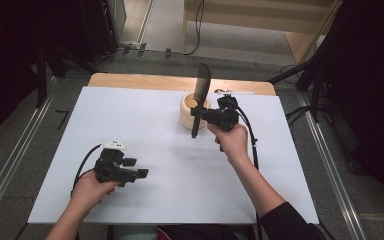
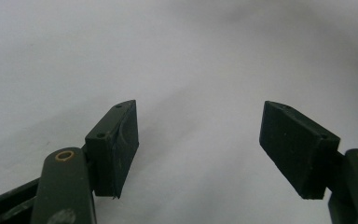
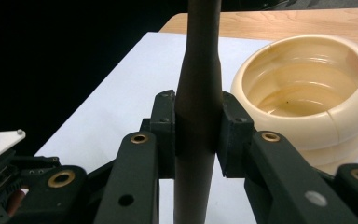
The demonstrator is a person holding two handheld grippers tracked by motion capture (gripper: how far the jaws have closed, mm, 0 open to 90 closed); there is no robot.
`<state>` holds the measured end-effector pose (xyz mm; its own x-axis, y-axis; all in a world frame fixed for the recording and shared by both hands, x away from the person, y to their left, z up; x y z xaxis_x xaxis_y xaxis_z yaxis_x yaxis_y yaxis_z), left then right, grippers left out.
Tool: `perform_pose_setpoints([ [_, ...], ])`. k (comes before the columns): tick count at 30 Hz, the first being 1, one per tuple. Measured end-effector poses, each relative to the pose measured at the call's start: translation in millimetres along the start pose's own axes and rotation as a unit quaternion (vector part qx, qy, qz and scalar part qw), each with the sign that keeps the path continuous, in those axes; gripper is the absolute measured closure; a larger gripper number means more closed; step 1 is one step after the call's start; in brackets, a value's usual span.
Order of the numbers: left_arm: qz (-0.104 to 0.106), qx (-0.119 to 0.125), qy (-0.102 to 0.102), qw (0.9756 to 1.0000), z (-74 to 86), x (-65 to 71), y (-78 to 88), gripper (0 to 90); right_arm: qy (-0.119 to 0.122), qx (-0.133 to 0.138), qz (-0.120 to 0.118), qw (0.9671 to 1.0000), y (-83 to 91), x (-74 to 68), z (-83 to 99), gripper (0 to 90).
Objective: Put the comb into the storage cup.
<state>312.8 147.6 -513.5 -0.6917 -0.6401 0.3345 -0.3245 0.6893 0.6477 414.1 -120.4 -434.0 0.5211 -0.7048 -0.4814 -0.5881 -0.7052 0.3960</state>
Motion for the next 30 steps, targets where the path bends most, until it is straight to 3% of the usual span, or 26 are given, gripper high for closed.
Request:
perform_pose_setpoints([
  [13,0.001,0.001,0.001,1.0,0.2,-1.8,2.2,28.7,-0.016,0.01,-0.016,0.9997,-10.6,4.2,-27.5,69.9],
  [18,-0.002,0.003,0.002,1.0,0.9,-4.1,5.0,28.7,-0.013,0.017,-0.011,0.9997,-13.3,7.1,-39.7,69.9],
  [30,-0.001,0.002,0.001,1.0,2.1,-3.6,4.8,28.7,-0.004,0.03,0.026,0.9992,-22.5,20.8,-65.1,69.9],
])
Point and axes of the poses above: each handheld gripper's, and its own axes: y roughly backward along the jaws, z roughly out of its underside, x roughly to its right, the point moved 6 cm from there along -y, roughly forward along the jaws, and after that the axes turned 6 degrees about x, right-handed, at the moved point
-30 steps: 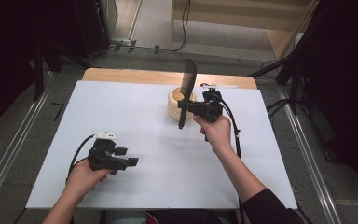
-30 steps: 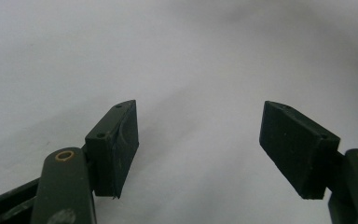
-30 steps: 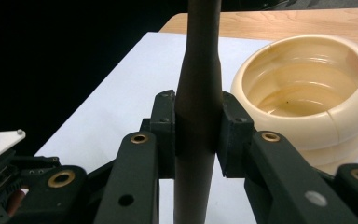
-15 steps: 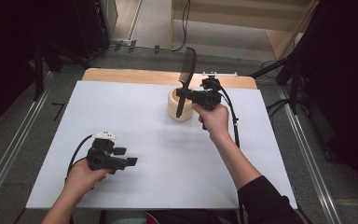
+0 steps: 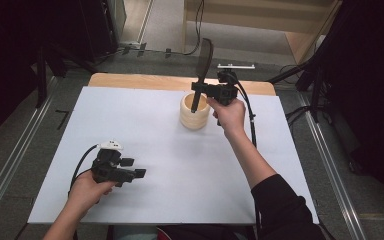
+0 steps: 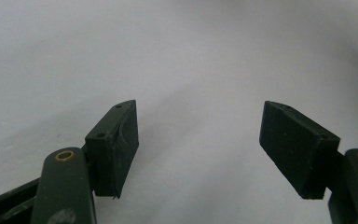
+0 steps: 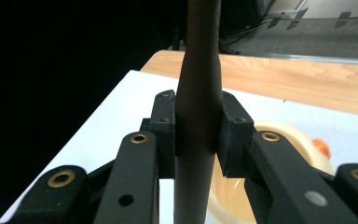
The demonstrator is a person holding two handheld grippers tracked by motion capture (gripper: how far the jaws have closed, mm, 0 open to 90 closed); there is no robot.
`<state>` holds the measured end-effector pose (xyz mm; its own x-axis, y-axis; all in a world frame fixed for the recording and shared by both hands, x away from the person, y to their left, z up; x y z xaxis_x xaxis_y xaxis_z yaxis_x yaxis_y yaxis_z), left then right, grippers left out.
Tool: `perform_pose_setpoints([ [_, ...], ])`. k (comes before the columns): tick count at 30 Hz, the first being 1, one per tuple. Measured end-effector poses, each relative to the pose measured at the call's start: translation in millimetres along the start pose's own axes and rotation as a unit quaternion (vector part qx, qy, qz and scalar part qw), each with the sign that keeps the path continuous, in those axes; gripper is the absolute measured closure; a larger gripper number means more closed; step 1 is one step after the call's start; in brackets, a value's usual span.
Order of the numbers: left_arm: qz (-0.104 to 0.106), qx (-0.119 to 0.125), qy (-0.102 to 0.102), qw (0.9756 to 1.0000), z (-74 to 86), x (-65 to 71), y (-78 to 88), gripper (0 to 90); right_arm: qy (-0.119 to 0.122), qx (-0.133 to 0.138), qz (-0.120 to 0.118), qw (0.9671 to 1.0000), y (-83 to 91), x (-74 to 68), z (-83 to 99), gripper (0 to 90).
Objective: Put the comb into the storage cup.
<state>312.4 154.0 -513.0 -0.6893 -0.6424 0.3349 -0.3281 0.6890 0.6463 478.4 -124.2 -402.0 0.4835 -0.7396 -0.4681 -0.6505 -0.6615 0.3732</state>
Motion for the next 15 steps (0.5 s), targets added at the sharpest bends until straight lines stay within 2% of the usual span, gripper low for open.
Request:
perform_pose_setpoints([
  [7,0.002,0.0,-0.001,1.0,0.3,0.5,-0.4,28.7,0.009,0.013,0.023,0.9996,-8.9,9.7,-10.7,69.8],
  [15,0.004,-0.001,0.0,1.0,0.9,0.5,-0.9,28.7,0.034,0.025,0.046,0.998,-20.0,21.9,-12.5,69.8],
])
Point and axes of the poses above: each handheld gripper's, and its own axes: y roughly backward along the jaws, z roughly out of its underside, x roughly to its right, the point moved 6 cm from there along -y, roughly forward along the jaws, and after that the axes turned 6 degrees about x, right-handed, at the moved point
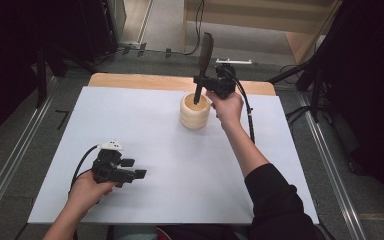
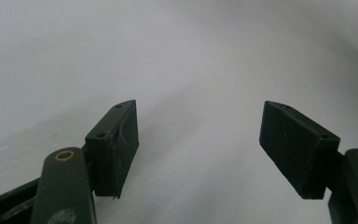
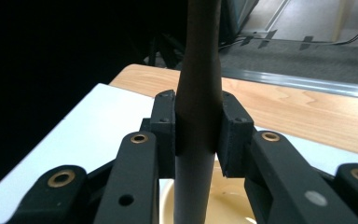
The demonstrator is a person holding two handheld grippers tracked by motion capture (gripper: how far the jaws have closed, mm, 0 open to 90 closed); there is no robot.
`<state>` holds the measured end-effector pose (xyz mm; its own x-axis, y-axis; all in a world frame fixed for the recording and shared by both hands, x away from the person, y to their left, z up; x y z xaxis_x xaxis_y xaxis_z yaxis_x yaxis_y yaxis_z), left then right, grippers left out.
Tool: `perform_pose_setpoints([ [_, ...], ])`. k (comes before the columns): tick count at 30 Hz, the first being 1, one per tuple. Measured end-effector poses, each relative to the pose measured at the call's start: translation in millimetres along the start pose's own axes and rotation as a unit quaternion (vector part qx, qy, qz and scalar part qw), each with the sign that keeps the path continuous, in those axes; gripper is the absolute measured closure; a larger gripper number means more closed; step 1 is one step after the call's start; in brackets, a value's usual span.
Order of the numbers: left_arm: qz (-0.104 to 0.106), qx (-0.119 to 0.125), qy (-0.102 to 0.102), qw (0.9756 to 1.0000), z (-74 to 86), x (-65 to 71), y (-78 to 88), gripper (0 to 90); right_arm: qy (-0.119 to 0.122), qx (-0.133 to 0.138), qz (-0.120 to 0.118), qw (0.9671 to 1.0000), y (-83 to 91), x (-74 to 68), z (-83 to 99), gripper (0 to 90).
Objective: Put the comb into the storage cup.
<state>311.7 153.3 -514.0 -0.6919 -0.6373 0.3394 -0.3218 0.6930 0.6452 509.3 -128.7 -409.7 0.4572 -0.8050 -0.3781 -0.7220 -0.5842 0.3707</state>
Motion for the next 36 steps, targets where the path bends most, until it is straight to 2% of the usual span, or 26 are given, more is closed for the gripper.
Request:
perform_pose_setpoints([
  [7,0.002,-0.002,-0.001,1.0,0.0,0.7,-1.1,28.7,0.013,-0.002,0.017,0.9998,-9.3,9.8,6.4,69.8],
  [11,0.002,-0.001,-0.001,1.0,0.0,0.7,-1.0,28.7,0.012,-0.003,0.014,0.9998,-14.5,12.4,12.7,69.8],
  [16,0.002,-0.001,-0.001,1.0,0.1,0.7,-1.4,28.7,0.024,-0.008,0.013,0.9996,-19.5,13.1,22.1,69.8],
  [28,0.002,-0.001,-0.001,1.0,0.2,0.4,-1.5,28.7,0.016,-0.019,0.017,0.9995,-25.0,17.6,38.3,69.7],
  [36,0.003,-0.002,-0.001,1.0,0.2,0.1,-2.0,28.7,0.011,-0.017,0.016,0.9997,-24.6,20.8,45.0,69.7],
])
Point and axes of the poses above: each handheld gripper's, and its own axes: y roughly backward along the jaws, z roughly out of its underside, x roughly to its right, the point moved 6 cm from there along -y, roughly forward along the jaws, and after that the axes turned 6 degrees about x, right-handed, at the moved point
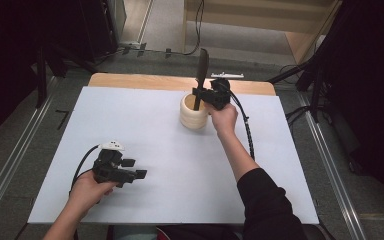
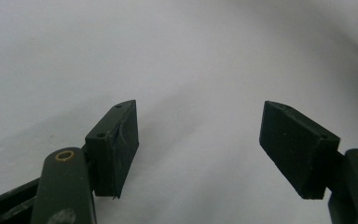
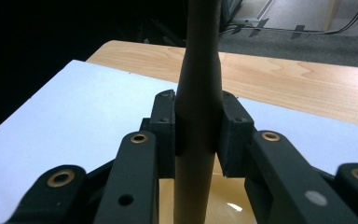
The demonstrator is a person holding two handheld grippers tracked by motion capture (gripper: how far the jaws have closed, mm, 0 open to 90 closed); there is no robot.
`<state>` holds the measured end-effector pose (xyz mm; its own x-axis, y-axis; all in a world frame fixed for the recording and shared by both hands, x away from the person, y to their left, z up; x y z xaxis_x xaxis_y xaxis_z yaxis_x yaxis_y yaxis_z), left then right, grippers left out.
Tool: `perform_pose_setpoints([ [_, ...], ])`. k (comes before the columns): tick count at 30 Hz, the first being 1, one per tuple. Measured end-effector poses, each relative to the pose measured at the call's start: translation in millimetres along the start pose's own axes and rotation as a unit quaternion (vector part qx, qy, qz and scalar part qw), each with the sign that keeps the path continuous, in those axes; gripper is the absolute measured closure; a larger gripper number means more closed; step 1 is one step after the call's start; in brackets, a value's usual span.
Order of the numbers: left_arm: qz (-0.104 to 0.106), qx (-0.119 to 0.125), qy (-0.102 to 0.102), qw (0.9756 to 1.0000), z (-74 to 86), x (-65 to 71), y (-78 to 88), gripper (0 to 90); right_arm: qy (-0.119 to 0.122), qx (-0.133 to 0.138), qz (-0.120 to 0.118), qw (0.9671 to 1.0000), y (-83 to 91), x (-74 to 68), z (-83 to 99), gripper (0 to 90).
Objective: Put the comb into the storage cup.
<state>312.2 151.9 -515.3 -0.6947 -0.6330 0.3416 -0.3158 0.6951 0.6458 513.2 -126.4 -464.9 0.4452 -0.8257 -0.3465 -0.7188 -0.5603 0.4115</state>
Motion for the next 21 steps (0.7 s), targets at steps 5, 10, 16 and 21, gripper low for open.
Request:
perform_pose_setpoints([
  [5,-0.001,-0.001,-0.001,1.0,0.2,-0.2,-0.1,28.7,-0.006,0.0,0.001,1.0,-0.9,2.0,4.3,69.6],
  [10,-0.001,-0.003,-0.002,1.0,0.2,0.1,-0.5,28.7,-0.001,-0.005,0.0,1.0,-1.1,1.8,7.1,69.6],
  [16,-0.001,-0.003,-0.003,1.0,0.1,0.1,-0.5,28.7,0.008,-0.011,0.002,0.9999,-1.3,1.4,9.0,67.9],
  [21,-0.001,-0.003,-0.003,1.0,0.0,0.3,-0.4,28.7,0.011,-0.011,0.008,0.9999,1.1,2.5,10.3,62.3],
])
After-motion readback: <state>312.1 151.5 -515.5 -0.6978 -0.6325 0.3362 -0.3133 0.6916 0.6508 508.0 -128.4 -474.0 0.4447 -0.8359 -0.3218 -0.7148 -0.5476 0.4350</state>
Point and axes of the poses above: each handheld gripper's, and its own axes: y roughly backward along the jaws, z roughly out of its underside, x roughly to its right, the point moved 6 cm from there along -y, roughly forward along the jaws, and after that the axes turned 6 degrees about x, right-handed, at the moved point
